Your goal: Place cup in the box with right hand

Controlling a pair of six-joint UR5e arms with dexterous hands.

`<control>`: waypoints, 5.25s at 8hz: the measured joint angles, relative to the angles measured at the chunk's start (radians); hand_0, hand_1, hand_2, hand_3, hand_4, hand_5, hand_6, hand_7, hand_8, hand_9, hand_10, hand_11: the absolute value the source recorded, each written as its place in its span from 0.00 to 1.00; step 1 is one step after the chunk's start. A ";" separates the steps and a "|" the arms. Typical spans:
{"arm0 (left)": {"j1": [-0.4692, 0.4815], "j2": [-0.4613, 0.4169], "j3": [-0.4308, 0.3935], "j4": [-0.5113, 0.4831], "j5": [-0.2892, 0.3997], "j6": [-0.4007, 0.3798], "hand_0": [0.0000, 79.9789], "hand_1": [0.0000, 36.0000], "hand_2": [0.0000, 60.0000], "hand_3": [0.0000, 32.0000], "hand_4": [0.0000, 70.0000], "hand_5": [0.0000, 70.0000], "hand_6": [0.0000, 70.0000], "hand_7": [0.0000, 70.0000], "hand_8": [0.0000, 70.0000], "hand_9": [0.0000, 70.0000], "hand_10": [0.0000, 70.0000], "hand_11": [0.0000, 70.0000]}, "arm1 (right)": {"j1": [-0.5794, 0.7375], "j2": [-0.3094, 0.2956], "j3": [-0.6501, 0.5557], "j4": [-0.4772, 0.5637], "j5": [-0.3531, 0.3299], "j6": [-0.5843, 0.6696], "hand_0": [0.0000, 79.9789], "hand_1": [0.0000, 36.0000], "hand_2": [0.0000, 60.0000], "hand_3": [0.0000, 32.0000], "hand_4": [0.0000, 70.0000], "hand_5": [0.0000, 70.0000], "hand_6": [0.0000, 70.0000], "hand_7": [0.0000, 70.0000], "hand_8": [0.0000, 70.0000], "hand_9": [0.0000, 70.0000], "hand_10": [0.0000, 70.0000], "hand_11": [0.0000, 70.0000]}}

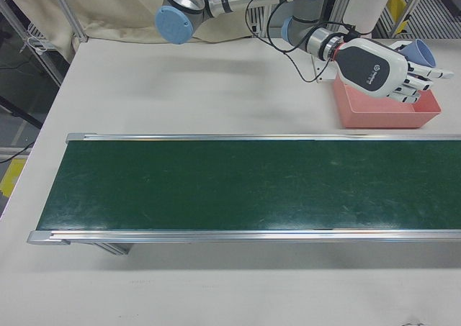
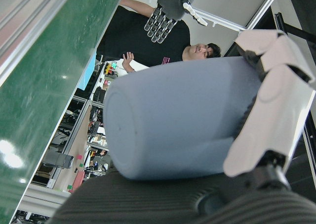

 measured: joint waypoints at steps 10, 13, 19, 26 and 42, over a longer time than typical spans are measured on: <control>0.000 0.000 0.000 0.000 0.000 0.000 0.00 0.00 0.00 0.00 0.00 0.00 0.00 0.00 0.00 0.00 0.00 0.00 | 0.234 -0.110 0.034 -0.004 -0.570 -0.260 0.59 0.81 1.00 0.00 0.07 0.23 0.36 1.00 0.90 1.00 0.44 0.66; 0.000 0.000 0.000 -0.001 0.000 0.000 0.00 0.00 0.00 0.00 0.00 0.00 0.00 0.00 0.00 0.00 0.00 0.00 | 0.190 -0.113 0.030 -0.003 -0.633 -0.326 0.59 0.82 1.00 0.00 0.03 0.23 0.35 1.00 0.87 1.00 0.42 0.63; 0.000 0.000 0.000 -0.001 0.000 0.000 0.00 0.00 0.00 0.00 0.00 0.00 0.00 0.00 0.00 0.00 0.00 0.00 | 0.161 -0.065 -0.015 -0.002 -0.659 -0.325 0.58 0.42 0.20 0.00 0.00 0.06 0.05 0.14 0.00 0.02 0.00 0.00; 0.000 0.000 0.000 -0.001 0.000 0.000 0.00 0.00 0.00 0.00 0.00 0.00 0.00 0.00 0.00 0.00 0.00 0.00 | 0.079 0.006 -0.018 -0.001 -0.666 -0.236 0.59 0.36 0.00 0.00 0.00 0.04 0.01 0.06 0.00 0.00 0.00 0.00; 0.000 0.000 0.001 -0.002 0.000 0.000 0.00 0.00 0.00 0.00 0.00 0.00 0.00 0.00 0.00 0.00 0.00 0.00 | 0.950 -0.208 -0.607 0.069 -0.519 0.589 0.54 0.42 0.22 0.00 0.00 0.04 0.00 0.00 0.00 0.00 0.00 0.00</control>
